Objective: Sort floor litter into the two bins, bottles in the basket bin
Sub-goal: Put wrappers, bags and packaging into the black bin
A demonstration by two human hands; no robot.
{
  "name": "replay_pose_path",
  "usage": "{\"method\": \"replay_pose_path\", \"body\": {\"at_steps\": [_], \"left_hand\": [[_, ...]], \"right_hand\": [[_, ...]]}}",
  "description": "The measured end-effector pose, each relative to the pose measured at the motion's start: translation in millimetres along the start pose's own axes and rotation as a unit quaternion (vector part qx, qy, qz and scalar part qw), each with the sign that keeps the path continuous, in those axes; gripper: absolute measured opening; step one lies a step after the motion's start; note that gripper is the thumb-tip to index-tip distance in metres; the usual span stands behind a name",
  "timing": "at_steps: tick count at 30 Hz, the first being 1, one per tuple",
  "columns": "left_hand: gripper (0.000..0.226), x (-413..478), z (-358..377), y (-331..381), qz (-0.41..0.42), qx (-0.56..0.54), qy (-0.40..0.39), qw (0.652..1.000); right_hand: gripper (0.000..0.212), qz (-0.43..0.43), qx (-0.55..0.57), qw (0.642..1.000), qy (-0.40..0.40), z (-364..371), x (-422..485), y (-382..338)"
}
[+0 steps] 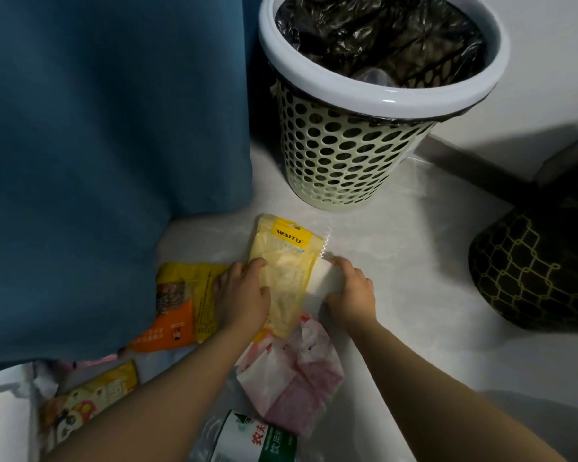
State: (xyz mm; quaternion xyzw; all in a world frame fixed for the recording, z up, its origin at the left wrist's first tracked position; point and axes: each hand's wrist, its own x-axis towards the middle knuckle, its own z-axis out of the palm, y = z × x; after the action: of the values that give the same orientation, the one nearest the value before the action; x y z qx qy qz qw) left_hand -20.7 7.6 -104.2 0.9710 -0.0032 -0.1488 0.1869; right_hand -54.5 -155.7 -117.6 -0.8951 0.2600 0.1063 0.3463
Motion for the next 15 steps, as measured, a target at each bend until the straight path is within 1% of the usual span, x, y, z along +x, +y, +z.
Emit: {"method": "replay_pose_path", "body": {"at_steps": [2,3,6,9,11,15], "left_hand": [[0.040,-7.3,-0.8,3.6,-0.013,-0.026,0.017,0.999],[0.039,-11.0,-1.1,5.1,-0.018,-0.042,0.018,0.999],[0.040,-21.0,-3.3,9.4,-0.022,-0.092,0.025,0.995],[0.037,-29.6,-9.6,15.2,-0.037,-0.167,0.032,0.985],[0.036,-34.4,-14.8,19.4,-0.047,-0.218,0.036,0.974],[0.034,-41.1,-25.6,28.2,-0.059,-0.268,0.047,0.960]], "right_hand": [[0.044,0.061,0.080,0.995,-0.026,-4.4,-6.4,-0.7],[0.041,0.078,0.103,0.991,-0.037,-6.7,-10.4,-0.9],[0.035,0.101,0.137,0.984,-0.055,-13.8,-20.7,-0.4],[0.029,0.124,0.178,0.975,-0.048,-21.9,-26.1,2.1],[0.034,0.132,0.209,0.968,-0.040,-31.4,-29.1,2.3],[0.032,0.150,0.299,0.942,-0.011,-61.0,-37.3,-1.0]]}}
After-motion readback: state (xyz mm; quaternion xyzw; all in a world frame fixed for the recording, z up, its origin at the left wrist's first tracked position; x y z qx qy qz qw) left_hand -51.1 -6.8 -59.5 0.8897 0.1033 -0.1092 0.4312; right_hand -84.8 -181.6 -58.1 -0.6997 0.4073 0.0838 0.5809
